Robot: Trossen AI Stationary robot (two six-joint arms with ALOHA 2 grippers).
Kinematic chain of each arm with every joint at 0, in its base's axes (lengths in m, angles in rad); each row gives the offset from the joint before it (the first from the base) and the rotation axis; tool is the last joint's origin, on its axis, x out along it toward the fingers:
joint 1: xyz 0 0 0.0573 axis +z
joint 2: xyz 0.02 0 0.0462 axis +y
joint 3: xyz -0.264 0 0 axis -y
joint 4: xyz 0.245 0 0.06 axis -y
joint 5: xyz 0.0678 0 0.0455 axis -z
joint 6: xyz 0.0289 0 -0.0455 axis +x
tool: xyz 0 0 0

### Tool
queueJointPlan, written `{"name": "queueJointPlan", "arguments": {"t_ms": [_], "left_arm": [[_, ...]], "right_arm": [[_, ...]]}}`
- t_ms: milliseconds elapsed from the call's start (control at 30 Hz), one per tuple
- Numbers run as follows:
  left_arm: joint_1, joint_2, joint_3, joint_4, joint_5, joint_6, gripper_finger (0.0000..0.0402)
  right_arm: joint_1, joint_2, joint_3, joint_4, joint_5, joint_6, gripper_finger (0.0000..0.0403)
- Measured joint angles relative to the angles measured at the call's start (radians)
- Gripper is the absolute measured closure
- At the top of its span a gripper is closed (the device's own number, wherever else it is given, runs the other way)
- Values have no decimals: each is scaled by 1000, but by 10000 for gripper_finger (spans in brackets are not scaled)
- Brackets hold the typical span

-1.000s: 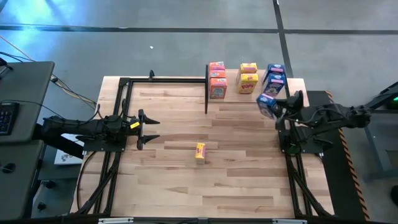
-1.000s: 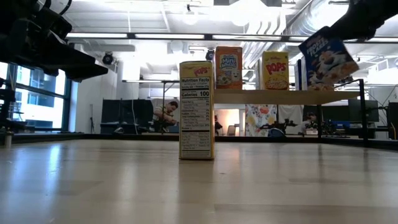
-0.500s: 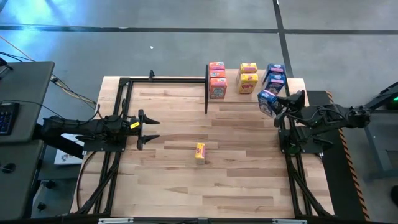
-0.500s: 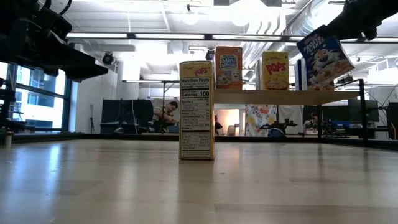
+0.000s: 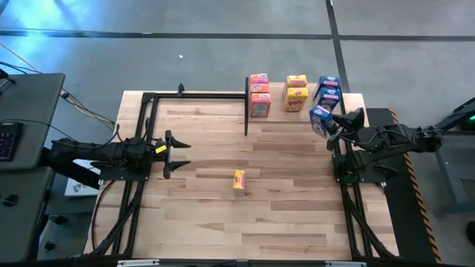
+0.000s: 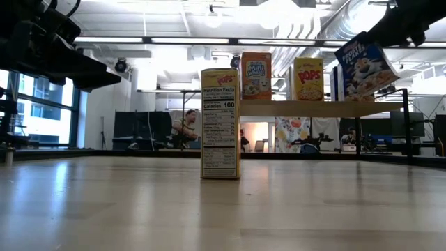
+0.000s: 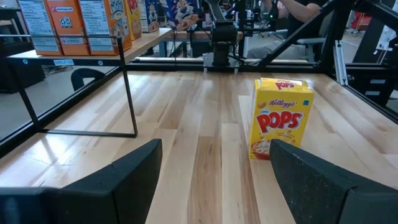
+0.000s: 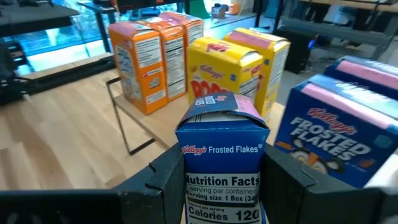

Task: Stack cereal on shelf
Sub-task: Put the blue cereal box on the shelf aligned with the blue cereal boxes

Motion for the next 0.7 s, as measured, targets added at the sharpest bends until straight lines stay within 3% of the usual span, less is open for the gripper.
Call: {"name": "queueJointPlan", "arguments": {"t_ms": [333,700], "left_arm": [[0,0,0,0,0,-6,112],[0,0,0,0,0,-266,112]], "right_arm": [[0,0,-1,34,47,-57,246],[0,0,-1,92,48,-156,246]]}}
